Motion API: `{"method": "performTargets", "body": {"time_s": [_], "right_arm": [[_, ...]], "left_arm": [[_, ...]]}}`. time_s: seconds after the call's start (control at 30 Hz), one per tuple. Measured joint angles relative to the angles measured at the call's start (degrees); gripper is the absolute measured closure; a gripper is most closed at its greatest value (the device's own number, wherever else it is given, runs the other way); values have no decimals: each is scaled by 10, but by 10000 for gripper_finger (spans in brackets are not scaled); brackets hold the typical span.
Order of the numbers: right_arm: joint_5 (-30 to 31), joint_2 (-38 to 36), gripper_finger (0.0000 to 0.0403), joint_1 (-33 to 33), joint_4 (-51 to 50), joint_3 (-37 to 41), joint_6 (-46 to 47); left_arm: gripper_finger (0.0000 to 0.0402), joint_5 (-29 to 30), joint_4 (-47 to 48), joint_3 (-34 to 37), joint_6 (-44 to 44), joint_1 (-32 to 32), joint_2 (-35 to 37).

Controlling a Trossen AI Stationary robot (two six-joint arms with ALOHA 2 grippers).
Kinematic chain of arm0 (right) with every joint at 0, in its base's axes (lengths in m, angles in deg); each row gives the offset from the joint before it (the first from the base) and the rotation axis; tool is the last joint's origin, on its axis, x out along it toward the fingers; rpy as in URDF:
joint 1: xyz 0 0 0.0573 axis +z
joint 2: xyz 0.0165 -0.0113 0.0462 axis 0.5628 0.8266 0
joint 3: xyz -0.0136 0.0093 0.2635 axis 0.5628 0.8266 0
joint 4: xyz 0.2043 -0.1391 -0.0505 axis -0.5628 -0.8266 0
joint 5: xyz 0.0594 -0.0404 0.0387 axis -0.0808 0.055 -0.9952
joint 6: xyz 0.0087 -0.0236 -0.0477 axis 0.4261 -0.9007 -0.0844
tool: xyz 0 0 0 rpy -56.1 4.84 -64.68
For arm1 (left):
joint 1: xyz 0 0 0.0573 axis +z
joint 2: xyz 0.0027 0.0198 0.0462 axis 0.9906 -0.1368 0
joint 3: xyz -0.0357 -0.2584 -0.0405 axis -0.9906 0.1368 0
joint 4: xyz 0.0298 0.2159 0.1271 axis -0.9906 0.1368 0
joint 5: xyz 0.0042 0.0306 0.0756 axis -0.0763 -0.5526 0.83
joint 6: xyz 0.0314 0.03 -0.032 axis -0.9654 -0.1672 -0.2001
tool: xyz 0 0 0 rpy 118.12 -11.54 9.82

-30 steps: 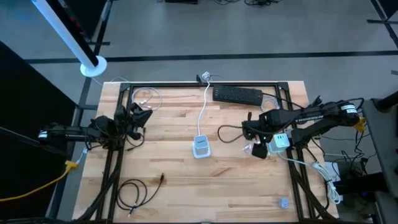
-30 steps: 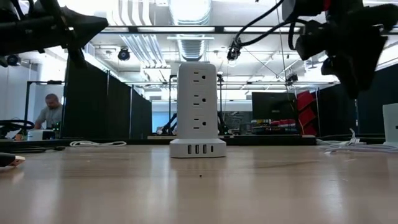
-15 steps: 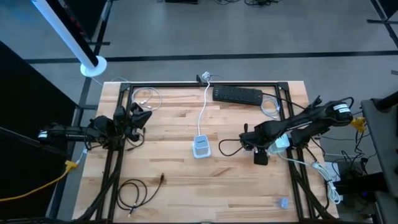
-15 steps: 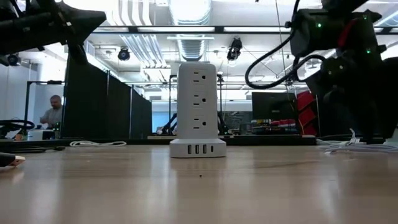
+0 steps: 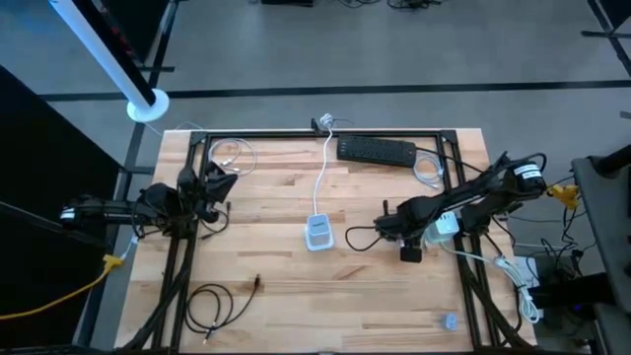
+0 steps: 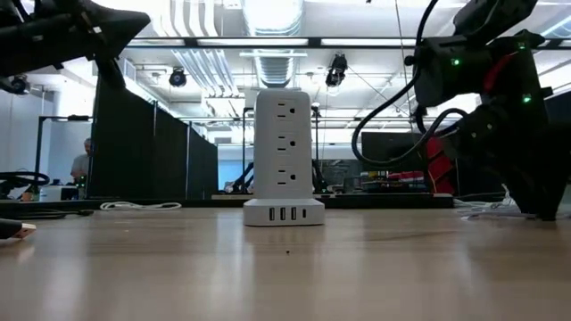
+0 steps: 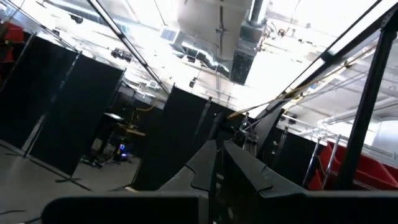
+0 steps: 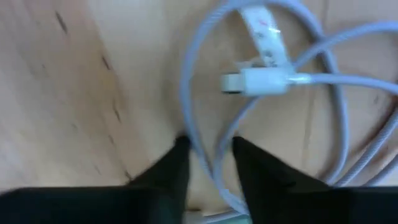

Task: Insert USB
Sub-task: Insert the bottom white charger cable into the black outlet extension

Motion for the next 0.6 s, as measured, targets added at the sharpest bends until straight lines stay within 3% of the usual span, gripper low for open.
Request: {"method": "performTargets", "body": {"time_s": [0.2,0.43,0.6], "right_arm": [[14,-44,397,-1,6,-45,25],[31,-123,402,-7,-6,-146,59],[82,-153,402,-27,-10,-221,60]], "left_arm": [[386,33,-23,0,-16,0,-3],[384,18,-32,-4,-17,0,-27],[363,16,-24,-67,-50,0,-88]]}}
